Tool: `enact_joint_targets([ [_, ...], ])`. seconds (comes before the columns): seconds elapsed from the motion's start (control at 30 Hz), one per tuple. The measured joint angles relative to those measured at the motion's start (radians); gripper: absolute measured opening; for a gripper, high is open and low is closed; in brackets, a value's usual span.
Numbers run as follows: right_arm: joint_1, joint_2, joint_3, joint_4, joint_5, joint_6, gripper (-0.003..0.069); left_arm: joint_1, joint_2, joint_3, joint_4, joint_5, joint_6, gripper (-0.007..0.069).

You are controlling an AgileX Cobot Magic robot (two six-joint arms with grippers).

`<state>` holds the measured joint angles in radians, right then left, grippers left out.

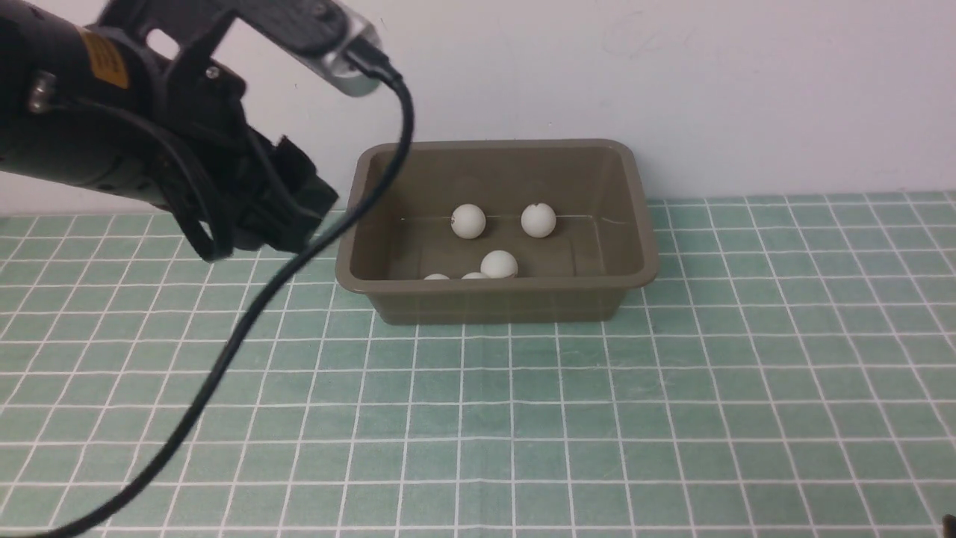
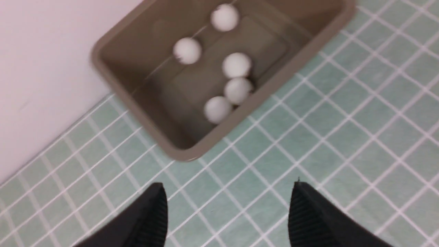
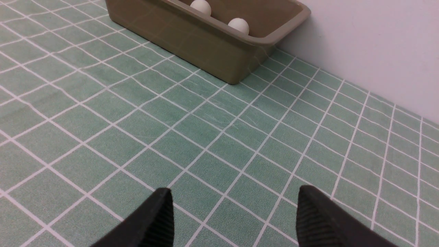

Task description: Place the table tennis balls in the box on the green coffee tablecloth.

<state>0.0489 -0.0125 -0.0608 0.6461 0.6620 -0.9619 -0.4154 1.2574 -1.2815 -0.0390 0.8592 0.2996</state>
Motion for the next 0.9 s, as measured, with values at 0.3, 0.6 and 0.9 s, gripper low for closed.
enact_joint_targets([
  [0.3,0.0,0.0,0.0,0.0,0.0,0.0,0.0441,0.221,-0.149,0.056,-0.006,0.06,-0.058,0.0426],
  [0.6,0.0,0.0,0.003,0.0,0.0,0.0,0.0441,0.345,-0.553,0.354,-0.01,0.055,-0.095,0.0426],
  [0.9,0.0,0.0,0.004,0.0,0.001,0.0,0.0441,0.372,-0.936,0.685,-0.033,-0.031,-0.126,0.0426],
])
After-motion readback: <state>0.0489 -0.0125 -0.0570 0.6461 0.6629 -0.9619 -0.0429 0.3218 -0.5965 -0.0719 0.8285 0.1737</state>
